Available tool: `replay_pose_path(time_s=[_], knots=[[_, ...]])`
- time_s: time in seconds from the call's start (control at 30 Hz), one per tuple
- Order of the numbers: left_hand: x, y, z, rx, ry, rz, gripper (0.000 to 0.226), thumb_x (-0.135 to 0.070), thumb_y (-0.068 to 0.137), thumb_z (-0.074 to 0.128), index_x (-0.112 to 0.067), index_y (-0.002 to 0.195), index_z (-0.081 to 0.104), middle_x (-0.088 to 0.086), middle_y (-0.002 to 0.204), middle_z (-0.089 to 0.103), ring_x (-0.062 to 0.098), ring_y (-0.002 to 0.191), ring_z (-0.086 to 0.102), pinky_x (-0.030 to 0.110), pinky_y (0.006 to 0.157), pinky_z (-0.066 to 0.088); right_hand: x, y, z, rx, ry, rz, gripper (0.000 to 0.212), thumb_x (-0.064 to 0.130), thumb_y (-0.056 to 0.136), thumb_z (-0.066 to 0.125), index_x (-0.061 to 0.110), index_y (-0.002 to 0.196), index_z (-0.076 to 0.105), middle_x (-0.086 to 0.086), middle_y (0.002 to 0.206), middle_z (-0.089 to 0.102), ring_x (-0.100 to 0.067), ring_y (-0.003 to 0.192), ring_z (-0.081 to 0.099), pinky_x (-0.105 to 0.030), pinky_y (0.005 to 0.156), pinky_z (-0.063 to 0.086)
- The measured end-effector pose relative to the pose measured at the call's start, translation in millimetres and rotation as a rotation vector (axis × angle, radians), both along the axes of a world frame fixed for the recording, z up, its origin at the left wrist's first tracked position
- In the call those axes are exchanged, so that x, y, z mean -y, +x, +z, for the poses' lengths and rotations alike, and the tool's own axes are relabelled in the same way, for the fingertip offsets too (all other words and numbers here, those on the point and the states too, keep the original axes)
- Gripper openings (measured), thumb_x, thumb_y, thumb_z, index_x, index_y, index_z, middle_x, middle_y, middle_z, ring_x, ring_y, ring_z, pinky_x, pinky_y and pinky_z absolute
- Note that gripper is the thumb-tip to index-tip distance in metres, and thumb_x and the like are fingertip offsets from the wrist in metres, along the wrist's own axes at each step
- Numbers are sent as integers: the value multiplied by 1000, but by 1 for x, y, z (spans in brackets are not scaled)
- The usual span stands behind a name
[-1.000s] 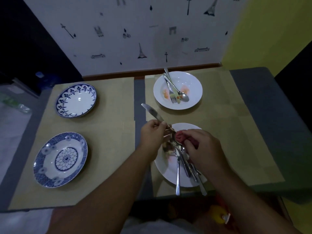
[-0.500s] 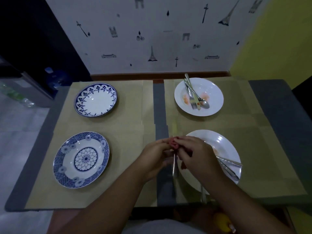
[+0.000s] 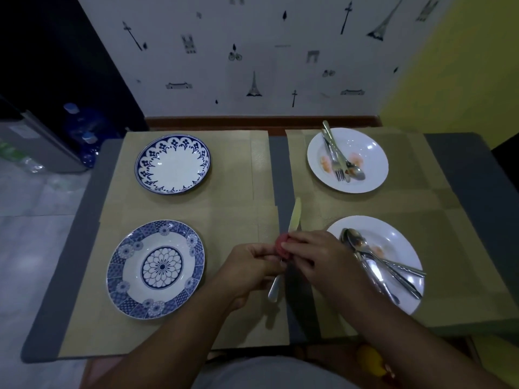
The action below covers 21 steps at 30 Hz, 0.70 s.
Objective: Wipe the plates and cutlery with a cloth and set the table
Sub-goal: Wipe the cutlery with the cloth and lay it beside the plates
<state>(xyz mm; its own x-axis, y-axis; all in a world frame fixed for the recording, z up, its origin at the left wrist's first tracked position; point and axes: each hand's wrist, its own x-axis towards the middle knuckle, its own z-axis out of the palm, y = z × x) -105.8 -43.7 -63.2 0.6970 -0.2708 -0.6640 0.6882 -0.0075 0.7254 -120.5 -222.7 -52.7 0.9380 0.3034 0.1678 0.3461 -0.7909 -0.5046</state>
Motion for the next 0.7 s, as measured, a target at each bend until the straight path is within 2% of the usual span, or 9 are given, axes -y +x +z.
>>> replay_pose_path(time_s=[0.1, 0.23, 0.4, 0.47, 0.53, 0.57, 0.67, 0.7], knots=[[-7, -5, 0, -17, 21, 12, 21, 4, 85, 69, -9, 99, 76, 13, 92, 76, 21, 78, 68, 36, 73, 54, -4, 16, 8, 62, -82, 80, 31, 2, 71, 83, 15, 99, 78, -4, 105, 74, -25, 90, 68, -30, 82, 46], [-12, -8, 1, -1, 35, 39, 20, 5, 85, 68, -9, 98, 76, 7, 82, 74, 18, 73, 68, 33, 68, 56, -1, 54, 15, 93, -68, 25, 27, -2, 70, 81, 10, 94, 78, -8, 97, 76, -26, 84, 69, -30, 84, 41], [-16, -4, -2, 60, 87, 58, 18, 3, 86, 70, -9, 96, 77, 10, 84, 73, 19, 74, 69, 36, 70, 59, -18, 26, 8, 64, -125, 216, 26, 5, 70, 84, 14, 93, 78, -4, 100, 74, -25, 86, 65, -36, 75, 53], [-17, -7, -4, 84, 108, 60, 18, 2, 87, 69, -11, 96, 77, 10, 84, 73, 18, 73, 69, 36, 72, 59, -16, 34, 9, 51, -128, 198, 24, 5, 71, 83, 14, 93, 78, -4, 100, 74, -25, 86, 65, -38, 74, 54], [-18, -11, -5, 89, 115, 80, 18, 1, 88, 69, -13, 95, 77, 9, 81, 72, 19, 69, 68, 37, 71, 59, -11, 57, 14, 16, -144, 115, 18, 5, 78, 77, 13, 95, 78, -5, 102, 74, -26, 92, 64, -40, 82, 52], [-17, -13, -6, 87, 119, 91, 17, 0, 88, 70, -14, 94, 78, 7, 79, 72, 18, 67, 68, 38, 72, 59, -9, 68, 16, -3, -155, 90, 16, 6, 81, 74, 11, 95, 78, -8, 102, 74, -27, 93, 64, -37, 85, 50], [-14, -16, -5, 77, 117, 122, 17, -2, 91, 67, -16, 95, 76, 3, 76, 73, 18, 68, 66, 44, 78, 58, -3, 86, 17, -2, -113, 16, 16, 4, 83, 71, 10, 96, 79, -9, 100, 74, -22, 93, 66, -17, 84, 38], [-14, -16, -4, 78, 118, 133, 18, -3, 93, 65, -18, 95, 75, -1, 74, 73, 18, 70, 65, 42, 77, 56, -2, 86, 17, 4, -95, -16, 18, 5, 85, 70, 12, 99, 79, -7, 103, 74, -20, 94, 65, -15, 86, 36]])
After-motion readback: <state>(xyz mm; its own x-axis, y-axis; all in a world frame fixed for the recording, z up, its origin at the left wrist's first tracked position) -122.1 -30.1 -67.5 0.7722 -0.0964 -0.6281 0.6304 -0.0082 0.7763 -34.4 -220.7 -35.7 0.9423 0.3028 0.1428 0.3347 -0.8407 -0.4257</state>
